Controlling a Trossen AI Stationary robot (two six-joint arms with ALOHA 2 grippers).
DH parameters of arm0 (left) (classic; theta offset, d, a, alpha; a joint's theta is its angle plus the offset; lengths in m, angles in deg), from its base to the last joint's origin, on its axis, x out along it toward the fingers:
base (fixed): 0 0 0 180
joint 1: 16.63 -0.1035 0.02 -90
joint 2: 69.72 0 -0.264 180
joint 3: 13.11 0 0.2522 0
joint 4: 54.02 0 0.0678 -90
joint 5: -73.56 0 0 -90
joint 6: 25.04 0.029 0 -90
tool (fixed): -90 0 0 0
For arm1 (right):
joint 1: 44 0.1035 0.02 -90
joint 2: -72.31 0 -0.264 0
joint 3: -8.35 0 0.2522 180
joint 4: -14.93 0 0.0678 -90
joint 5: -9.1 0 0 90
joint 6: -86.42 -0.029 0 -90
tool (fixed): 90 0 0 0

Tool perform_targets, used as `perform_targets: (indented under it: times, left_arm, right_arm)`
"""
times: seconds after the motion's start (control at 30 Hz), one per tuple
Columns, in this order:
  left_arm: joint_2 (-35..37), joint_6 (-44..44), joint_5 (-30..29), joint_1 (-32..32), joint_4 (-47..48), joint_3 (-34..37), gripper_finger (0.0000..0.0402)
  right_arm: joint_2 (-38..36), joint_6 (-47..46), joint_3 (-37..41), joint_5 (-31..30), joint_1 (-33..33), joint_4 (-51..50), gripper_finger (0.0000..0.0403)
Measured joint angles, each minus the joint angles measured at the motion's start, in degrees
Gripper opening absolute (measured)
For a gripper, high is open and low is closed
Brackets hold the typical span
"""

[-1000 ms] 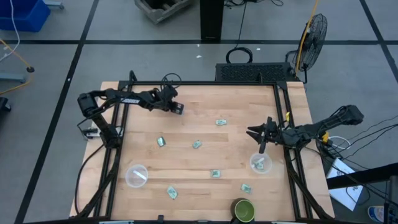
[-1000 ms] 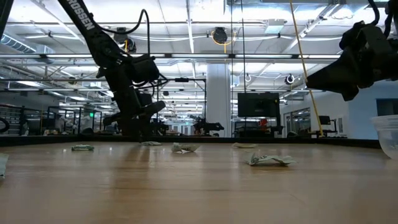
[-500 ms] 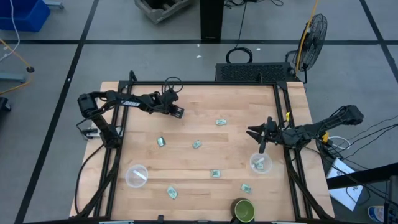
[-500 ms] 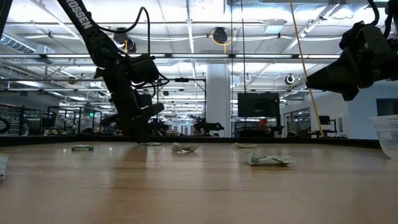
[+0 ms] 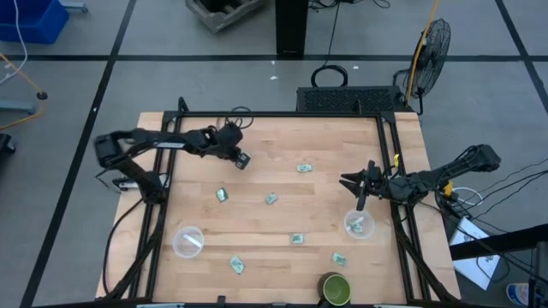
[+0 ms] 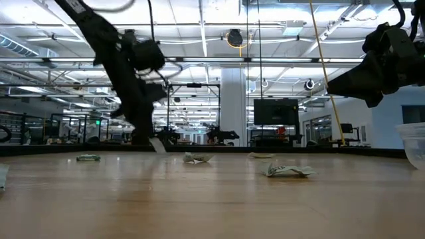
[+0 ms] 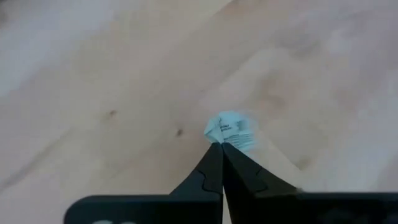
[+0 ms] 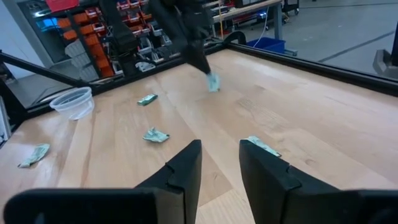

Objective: Pick and place Stevia / Truvia into bins
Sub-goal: Put the Stevia packet into the left transparent plastic container

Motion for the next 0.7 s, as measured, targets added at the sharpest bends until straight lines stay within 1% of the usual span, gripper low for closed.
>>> perform_targets:
  times: [0.07, 0.2, 0.3, 0.37, 0.43, 0.5, 0.57, 0.63, 0.7]
  left_arm:
    - [4.55, 1.42, -0.32, 1.79, 5.38, -0.73, 0.0003]
    - [15.35, 4.69, -0.21, 7.32, 21.33, -3.89, 0.0002]
    - [22.49, 5.54, -0.31, 14.23, 34.75, -6.6, 0.0002]
    - [26.09, 5.06, -0.06, 20.03, 41.42, -7.48, 0.0001]
    - [29.07, 1.22, -0.22, 26.07, 46.8, -7.47, 0.0001]
    - [31.19, -6.42, -0.02, 32.19, 49.73, -7.02, 0.0001]
    - [32.06, -14.77, 0.86, 38.19, 51.5, -6.71, 0.0001]
    - [32.09, -20.39, 2.03, 43.92, 52.25, -6.63, 0.0001]
    - [31.58, -25.39, 5.01, 49.23, 51.94, -6.63, 0.0001]
  right_arm:
    - [-0.01, 0.27, 0.0, -0.2, 0.0, 0.02, 0.01]
    - [-0.06, 2.85, 0.02, -1.48, 0.0, 0.41, 0.01]
    - [-0.07, 5.18, 0.02, -3.88, -0.02, 1.4, 0.01]
    - [-0.06, 7.65, 0.02, -4.75, -0.12, 3.66, 0.01]
    - [-0.07, 10.2, 0.02, -5.57, -0.39, 5.89, 0.01]
    - [-0.07, 11.87, 0.02, -5.88, -0.78, 8.49, 0.01]
    - [-0.07, 13.47, 0.02, -5.87, -1.28, 10.42, 0.01]
    - [-0.08, 14.79, 0.02, -5.85, -1.68, 11.87, 0.01]
    - [-0.07, 16.25, 0.04, -5.85, -2.16, 12.6, 0.01]
